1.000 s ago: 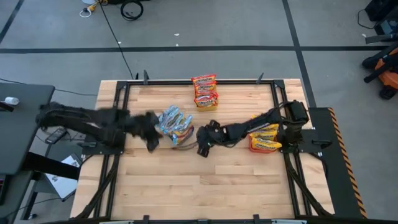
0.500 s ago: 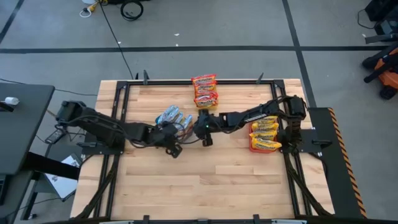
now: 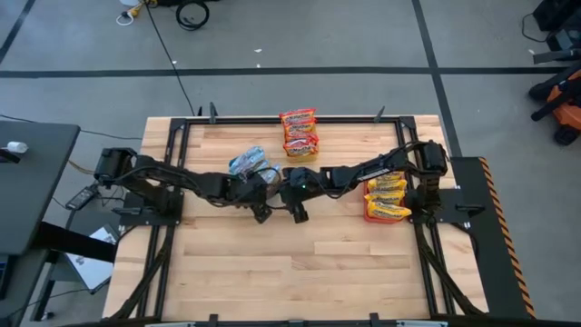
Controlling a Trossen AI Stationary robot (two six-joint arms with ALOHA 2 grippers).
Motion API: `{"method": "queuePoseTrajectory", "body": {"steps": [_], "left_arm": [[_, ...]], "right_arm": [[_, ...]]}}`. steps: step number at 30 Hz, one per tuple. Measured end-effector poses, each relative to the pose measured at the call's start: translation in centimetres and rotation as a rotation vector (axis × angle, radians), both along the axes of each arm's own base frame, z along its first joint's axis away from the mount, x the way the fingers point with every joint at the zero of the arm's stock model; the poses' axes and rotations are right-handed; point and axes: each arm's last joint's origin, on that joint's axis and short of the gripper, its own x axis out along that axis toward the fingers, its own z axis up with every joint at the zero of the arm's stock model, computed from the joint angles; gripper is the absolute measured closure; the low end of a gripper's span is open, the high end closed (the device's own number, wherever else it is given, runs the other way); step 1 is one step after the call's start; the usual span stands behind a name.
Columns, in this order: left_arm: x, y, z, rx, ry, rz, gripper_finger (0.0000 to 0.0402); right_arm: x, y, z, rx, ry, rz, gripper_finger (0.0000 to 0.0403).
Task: Sort Maruchan noodles
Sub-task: Adjust the blue bin
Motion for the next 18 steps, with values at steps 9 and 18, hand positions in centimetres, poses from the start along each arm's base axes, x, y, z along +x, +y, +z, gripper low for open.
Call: {"method": "queuePoseTrajectory", "body": {"steps": [9, 18], "left_arm": [[-0.7, 0.9, -0.1, -0.116, 0.088, -0.094, 0.0395], [-1.4, 2.3, 3.7, -0.167, 0.093, -0.065, 0.0394]], "right_arm": [[-0.5, 0.7, 1.4, 0.066, -0.003, -0.034, 0.0161], [-2.2, 1.2, 5.1, 0.077, -0.019, -0.051, 0.0161]]}}
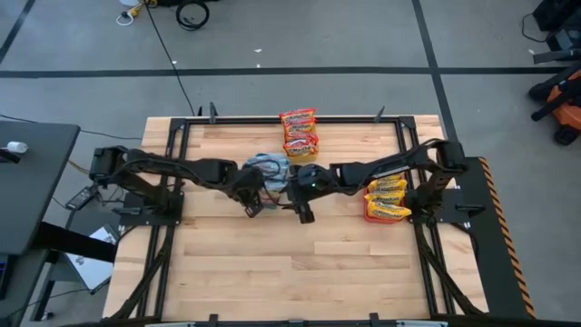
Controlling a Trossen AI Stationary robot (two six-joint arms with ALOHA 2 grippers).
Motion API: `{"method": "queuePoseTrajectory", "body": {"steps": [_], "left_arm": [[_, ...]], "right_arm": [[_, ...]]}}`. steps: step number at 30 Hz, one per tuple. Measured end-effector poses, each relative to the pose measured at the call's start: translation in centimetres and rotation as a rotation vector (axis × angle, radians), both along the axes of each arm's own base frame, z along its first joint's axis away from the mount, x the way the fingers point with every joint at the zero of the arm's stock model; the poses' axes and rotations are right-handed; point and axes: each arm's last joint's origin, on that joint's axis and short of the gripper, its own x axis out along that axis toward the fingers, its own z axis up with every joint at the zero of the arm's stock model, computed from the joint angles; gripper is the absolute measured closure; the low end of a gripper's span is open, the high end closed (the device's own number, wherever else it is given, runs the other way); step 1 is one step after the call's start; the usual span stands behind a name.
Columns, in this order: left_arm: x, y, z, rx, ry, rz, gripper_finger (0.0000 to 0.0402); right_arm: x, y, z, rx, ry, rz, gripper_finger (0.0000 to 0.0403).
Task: Sort Maruchan noodles
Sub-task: Adjust the blue bin
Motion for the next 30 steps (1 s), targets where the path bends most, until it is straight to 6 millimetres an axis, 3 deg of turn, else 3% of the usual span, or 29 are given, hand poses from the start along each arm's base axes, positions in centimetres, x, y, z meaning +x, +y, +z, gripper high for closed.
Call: {"method": "queuePoseTrajectory", "body": {"steps": [4, 9, 14, 20, 26, 30], "left_arm": [[-0.4, 0.3, 1.8, -0.039, 0.031, -0.021, 0.0385], [-1.2, -0.2, 3.8, -0.048, 0.065, -0.121, 0.0343], [-2.2, -0.2, 1.6, 0.081, 0.182, -0.14, 0.0328], [-1.1, 0.4, -0.3, 0.154, 0.002, -0.095, 0.0369], [-1.4, 0.5, -2.5, 0.128, -0.012, -0.036, 0.0395], [-1.8, 0.1, -1.9, 0.033, 0.022, -0.031, 0.0381]], "right_arm": [[-0.9, -0.3, 1.0, -0.042, 0.027, -0.057, 0.0161], [-2.1, -0.7, 2.5, -0.074, 0.043, -0.097, 0.0161], [-2.5, -0.7, 3.3, -0.064, 0.027, -0.084, 0.0161], [-2.6, -0.6, 3.2, -0.046, 0.039, -0.074, 0.0161], [-2.6, -0.6, 3.1, -0.034, 0.047, -0.083, 0.0161], [-3.2, -0.7, 3.6, -0.053, 0.062, -0.106, 0.0161]]}}
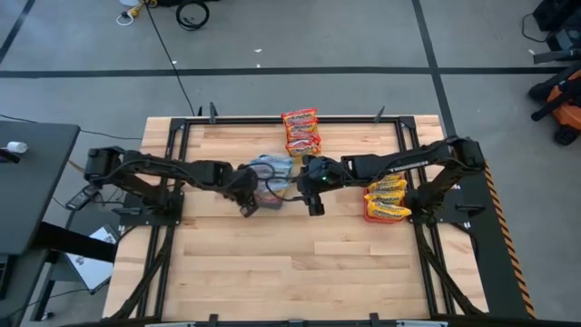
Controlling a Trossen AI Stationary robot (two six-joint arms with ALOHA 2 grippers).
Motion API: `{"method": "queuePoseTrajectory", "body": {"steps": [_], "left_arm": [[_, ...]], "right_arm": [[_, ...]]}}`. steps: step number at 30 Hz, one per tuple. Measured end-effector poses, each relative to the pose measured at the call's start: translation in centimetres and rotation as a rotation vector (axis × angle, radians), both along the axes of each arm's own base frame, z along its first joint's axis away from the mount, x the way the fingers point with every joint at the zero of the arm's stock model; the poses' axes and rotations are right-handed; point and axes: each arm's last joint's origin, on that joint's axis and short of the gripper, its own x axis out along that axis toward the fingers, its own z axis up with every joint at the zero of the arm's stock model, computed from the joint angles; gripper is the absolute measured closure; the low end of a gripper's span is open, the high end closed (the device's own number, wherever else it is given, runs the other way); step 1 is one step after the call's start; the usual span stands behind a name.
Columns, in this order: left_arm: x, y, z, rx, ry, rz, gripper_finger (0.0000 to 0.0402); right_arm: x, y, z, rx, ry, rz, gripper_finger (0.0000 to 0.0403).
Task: Sort Maruchan noodles
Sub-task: Adjust the blue bin
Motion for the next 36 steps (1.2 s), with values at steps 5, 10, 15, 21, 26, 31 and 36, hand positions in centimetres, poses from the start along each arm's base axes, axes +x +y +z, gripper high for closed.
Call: {"method": "queuePoseTrajectory", "body": {"steps": [5, 10, 15, 21, 26, 31, 36], "left_arm": [[-0.6, -1.5, 4.9, -0.11, 0.029, -0.06, 0.0364], [-0.9, -3.1, 9.1, -0.144, -0.04, -0.128, 0.0353], [-1.6, -4.0, 11.6, -0.12, -0.14, -0.107, 0.035], [-1.7, -5.8, 14.0, -0.036, -0.399, -0.047, 0.0349], [-1.1, -6.3, 13.7, -0.02, -0.419, 0.015, 0.0349], [-0.6, -6.4, 13.1, -0.039, -0.4, 0.048, 0.0349], [-0.2, -6.3, 12.6, -0.117, -0.361, 0.028, 0.0349]], "right_arm": [[-1.7, -0.7, 1.6, 0.017, 0.034, -0.038, 0.0161], [-0.9, -1.7, -0.3, 0.053, 0.082, -0.107, 0.0161], [2.1, -1.8, -4.4, 0.059, 0.069, -0.137, 0.0161], [4.6, -1.5, -8.6, 0.056, 0.024, -0.158, 0.0161], [6.7, -0.2, -10.4, 0.179, -0.139, -0.053, 0.0161], [6.0, 1.2, -9.0, 0.235, -0.095, -0.014, 0.0161], [1.6, 1.4, -4.3, 0.151, 0.12, 0.024, 0.0161]]}}
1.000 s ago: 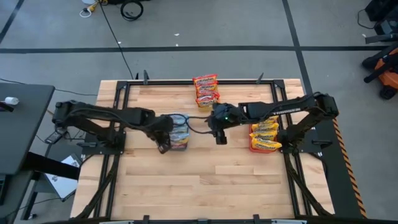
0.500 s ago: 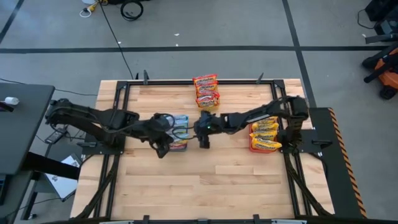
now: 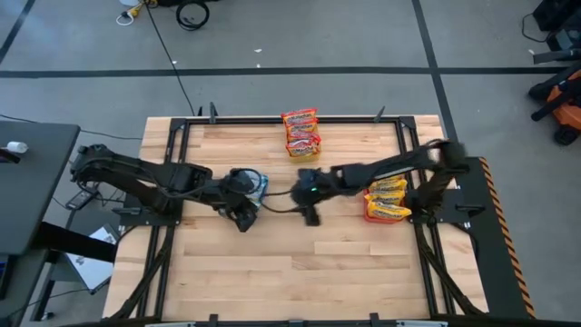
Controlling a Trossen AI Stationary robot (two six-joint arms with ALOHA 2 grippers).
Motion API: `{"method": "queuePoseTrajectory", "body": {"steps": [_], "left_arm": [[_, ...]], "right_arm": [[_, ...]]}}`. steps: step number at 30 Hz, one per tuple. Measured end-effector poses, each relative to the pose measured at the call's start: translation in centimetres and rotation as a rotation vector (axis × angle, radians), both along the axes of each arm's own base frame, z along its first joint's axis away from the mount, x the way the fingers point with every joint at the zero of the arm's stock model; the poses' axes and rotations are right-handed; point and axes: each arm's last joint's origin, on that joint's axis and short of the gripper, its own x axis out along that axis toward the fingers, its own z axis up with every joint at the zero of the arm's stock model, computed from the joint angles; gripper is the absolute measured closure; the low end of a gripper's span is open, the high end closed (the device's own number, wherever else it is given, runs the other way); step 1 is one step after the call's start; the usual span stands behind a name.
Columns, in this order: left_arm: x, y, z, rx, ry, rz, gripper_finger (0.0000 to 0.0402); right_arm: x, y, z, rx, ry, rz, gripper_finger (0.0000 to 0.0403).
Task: Sort Maruchan noodles
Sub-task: Adjust the blue bin, then return to Home Position
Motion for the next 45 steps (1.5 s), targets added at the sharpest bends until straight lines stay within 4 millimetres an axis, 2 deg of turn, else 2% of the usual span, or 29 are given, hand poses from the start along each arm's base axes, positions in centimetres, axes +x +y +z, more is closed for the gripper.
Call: {"method": "queuePoseTrajectory", "body": {"steps": [3, 6, 12, 17, 20, 25, 28, 31, 34, 39, 42, 45], "left_arm": [[0.6, 0.4, -0.7, 0.039, 0.038, -0.031, 0.0349], [1.7, 1.2, -1.8, 0.111, 0.077, -0.085, 0.0349], [5.3, 3.0, -5.2, 0.285, 0.13, -0.333, 0.0349], [8.2, 6.2, -8.6, 0.323, 0.156, -0.407, 0.0349], [8.5, 8.1, -10.8, 0.303, 0.255, -0.413, 0.0356], [6.2, 9.9, -12.7, 0.213, 0.48, -0.426, 0.0391], [3.6, 9.7, -13.5, 0.175, 0.57, -0.428, 0.0395], [1.0, 8.7, -13.8, 0.169, 0.545, -0.388, 0.0392], [-1.5, 7.5, -13.4, 0.162, 0.478, -0.338, 0.0391], [-3.8, 6.2, -10.5, 0.243, 0.254, -0.284, 0.0386], [-4.9, 5.8, -8.6, 0.299, 0.094, -0.257, 0.0369], [-6.5, 5.4, -7.2, 0.356, -0.077, -0.258, 0.0344]], "right_arm": [[-3.4, 0.1, 3.4, -0.06, 0.068, 0.028, 0.0161], [-6.6, 0.1, 6.8, -0.117, 0.052, 0.016, 0.0161], [-11.4, 0.2, 12.4, -0.075, -0.148, -0.031, 0.0161], [-13.7, 0.1, 14.6, -0.033, -0.244, -0.057, 0.0161], [-14.5, 0.0, 15.1, -0.022, -0.264, -0.081, 0.0161], [-15.1, 0.0, 15.3, 0.0, -0.258, -0.105, 0.0161], [-14.7, -0.1, 14.9, -0.015, -0.239, -0.119, 0.0161], [-13.9, -0.1, 14.1, -0.023, -0.192, -0.157, 0.0161], [-13.4, -0.2, 13.2, -0.043, -0.133, -0.172, 0.0161], [-12.2, -0.6, 13.2, -0.027, -0.178, -0.2, 0.0168], [-11.1, -1.4, 13.4, 0.014, -0.251, -0.219, 0.0197], [-9.8, -2.2, 13.2, 0.061, -0.289, -0.221, 0.0246]]}}
